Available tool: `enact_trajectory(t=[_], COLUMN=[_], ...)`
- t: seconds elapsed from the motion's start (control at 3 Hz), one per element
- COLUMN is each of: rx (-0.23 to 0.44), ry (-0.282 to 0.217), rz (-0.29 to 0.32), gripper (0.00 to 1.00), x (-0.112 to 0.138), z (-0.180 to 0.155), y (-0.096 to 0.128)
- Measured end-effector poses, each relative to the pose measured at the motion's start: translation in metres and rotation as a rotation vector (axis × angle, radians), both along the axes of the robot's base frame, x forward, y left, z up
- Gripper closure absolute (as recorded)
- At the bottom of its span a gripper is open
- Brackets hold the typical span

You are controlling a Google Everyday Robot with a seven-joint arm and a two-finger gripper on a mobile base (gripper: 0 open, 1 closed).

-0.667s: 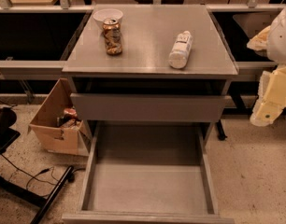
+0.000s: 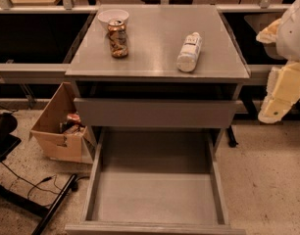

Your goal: Place blue plastic bottle into middle drawer

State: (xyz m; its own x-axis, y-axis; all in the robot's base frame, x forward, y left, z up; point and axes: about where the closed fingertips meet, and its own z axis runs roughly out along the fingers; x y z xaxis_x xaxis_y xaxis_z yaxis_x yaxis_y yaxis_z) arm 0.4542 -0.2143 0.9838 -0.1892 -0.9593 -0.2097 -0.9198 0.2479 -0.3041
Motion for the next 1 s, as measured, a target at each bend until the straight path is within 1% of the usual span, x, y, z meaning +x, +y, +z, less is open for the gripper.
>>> enact_trajectory(t=[0.33, 0.67, 1.0], rx=[-0.074, -0.228, -0.348], ry=[-0.116, -0.258, -0.328], rz=[0.088, 0.226, 0.360], gripper=[0.00, 0.00, 0.00], x=[0.035, 0.083, 0.128], z=[0.018, 0.038, 0.050], y=[0.010, 0.013, 0.021])
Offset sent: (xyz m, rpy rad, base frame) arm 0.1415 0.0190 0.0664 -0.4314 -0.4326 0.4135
